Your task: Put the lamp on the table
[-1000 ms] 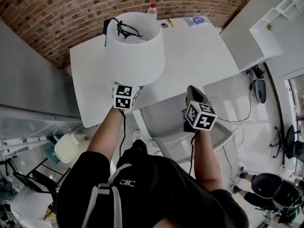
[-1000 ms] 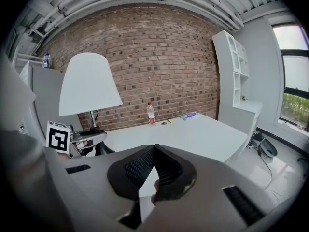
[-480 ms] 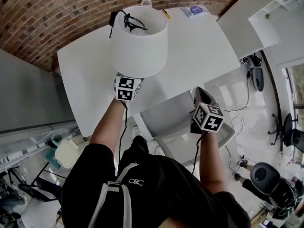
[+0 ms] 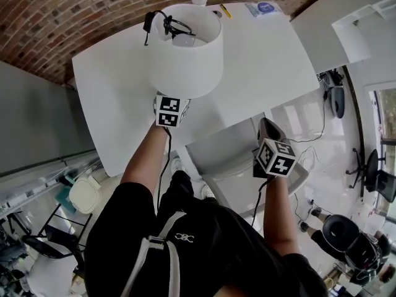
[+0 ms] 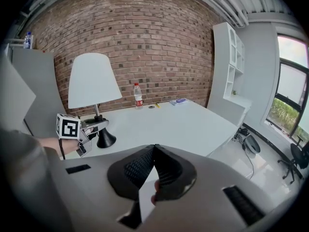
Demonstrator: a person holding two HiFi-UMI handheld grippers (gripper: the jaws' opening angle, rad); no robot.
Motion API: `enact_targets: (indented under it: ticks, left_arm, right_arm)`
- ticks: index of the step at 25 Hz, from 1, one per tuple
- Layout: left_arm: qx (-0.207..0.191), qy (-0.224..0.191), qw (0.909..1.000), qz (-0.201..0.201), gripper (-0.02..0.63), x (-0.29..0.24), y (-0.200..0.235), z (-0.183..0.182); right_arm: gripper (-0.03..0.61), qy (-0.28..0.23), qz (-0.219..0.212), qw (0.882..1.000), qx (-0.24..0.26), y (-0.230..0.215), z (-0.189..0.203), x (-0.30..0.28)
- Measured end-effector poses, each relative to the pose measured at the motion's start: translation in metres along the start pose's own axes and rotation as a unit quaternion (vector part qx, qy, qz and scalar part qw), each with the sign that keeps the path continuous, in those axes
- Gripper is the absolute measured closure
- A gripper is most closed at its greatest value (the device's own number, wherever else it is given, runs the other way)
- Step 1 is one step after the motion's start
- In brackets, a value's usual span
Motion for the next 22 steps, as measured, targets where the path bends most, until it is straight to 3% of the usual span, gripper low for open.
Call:
enact_targets:
  ticks: [9,22]
  left_arm:
    - [-0.018,-0.011,0.9998,-0.003,0.479,0.0,-0.007,0.009]
    - [-0.048,-0.054,0.9971,-0.026,0.476,0.011,-0.025,0.032]
  right_arm:
    - [0.58,0.015,-0.01,0.999,-0.028,-0.006,0.004,-0.007]
    - [0.58,0.025,-0.02,0.999,-0.022,-0.011,0.021,0.005]
Point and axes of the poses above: the fingertips, and each gripper's own axes: x backward along the fingers, y to its left, z out of its underside, the point moved 10 cm from there along x, backward along the fingers, and after that the axes turned 11 degrees about -x, right-handed, at the moved point
